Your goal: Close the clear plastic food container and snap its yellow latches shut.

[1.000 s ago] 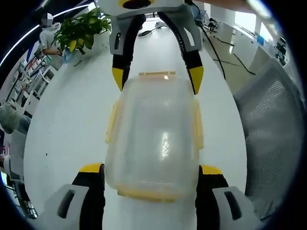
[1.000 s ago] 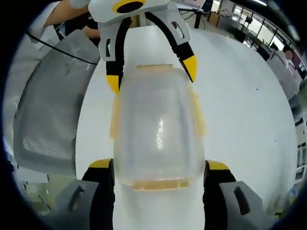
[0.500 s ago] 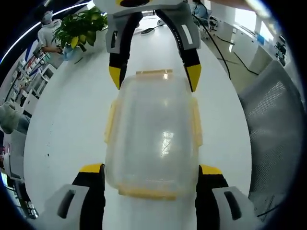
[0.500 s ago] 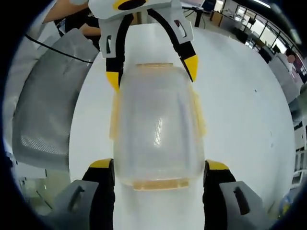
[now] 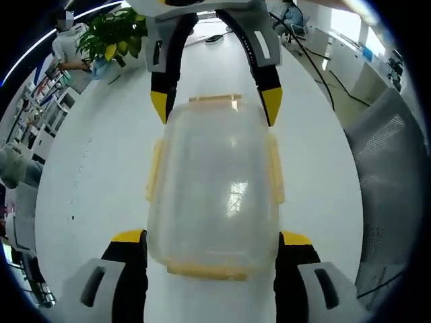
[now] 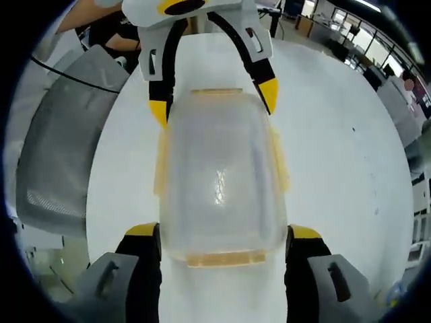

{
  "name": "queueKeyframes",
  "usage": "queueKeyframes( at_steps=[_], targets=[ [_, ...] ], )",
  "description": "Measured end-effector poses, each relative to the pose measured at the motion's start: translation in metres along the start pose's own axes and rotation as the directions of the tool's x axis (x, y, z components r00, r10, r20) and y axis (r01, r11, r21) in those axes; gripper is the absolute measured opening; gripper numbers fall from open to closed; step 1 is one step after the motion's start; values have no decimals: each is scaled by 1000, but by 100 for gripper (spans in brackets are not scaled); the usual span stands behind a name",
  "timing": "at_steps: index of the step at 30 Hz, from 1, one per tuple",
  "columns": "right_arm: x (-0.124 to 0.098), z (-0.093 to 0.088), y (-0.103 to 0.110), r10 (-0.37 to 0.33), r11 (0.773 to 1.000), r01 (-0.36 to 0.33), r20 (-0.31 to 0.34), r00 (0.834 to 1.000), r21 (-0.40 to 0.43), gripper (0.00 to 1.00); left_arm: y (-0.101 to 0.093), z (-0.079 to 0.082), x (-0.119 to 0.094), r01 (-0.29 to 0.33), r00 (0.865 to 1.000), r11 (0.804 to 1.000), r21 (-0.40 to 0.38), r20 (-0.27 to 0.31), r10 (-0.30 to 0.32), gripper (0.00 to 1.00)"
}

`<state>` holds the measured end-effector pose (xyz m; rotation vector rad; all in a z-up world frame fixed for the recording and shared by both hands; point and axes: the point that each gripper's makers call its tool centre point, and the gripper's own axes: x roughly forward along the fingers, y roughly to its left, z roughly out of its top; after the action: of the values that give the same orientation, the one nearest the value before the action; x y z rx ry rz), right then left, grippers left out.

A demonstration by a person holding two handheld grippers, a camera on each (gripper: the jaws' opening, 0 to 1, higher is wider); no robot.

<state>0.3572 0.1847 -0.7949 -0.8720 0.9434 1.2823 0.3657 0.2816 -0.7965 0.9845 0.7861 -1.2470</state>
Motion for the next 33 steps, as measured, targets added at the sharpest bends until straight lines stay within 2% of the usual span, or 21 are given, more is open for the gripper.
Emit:
queueKeyframes(
  at_steps=[15, 25, 33],
  targets=[
    [2, 7, -33, -12, 1000, 12, 19, 1000, 5, 72, 32, -4, 4, 1, 1000, 1000, 6, -16, -1, 75],
    [3, 11, -45, -12, 1000, 12, 33, 999, 5, 72, 48, -7, 5, 0, 1000, 1000, 6, -24, 0, 75],
    [3, 13, -50, -13, 1000, 13, 33, 999, 3, 72, 53, -9, 7, 0, 1000, 1000, 7, -22, 0, 75]
  ],
)
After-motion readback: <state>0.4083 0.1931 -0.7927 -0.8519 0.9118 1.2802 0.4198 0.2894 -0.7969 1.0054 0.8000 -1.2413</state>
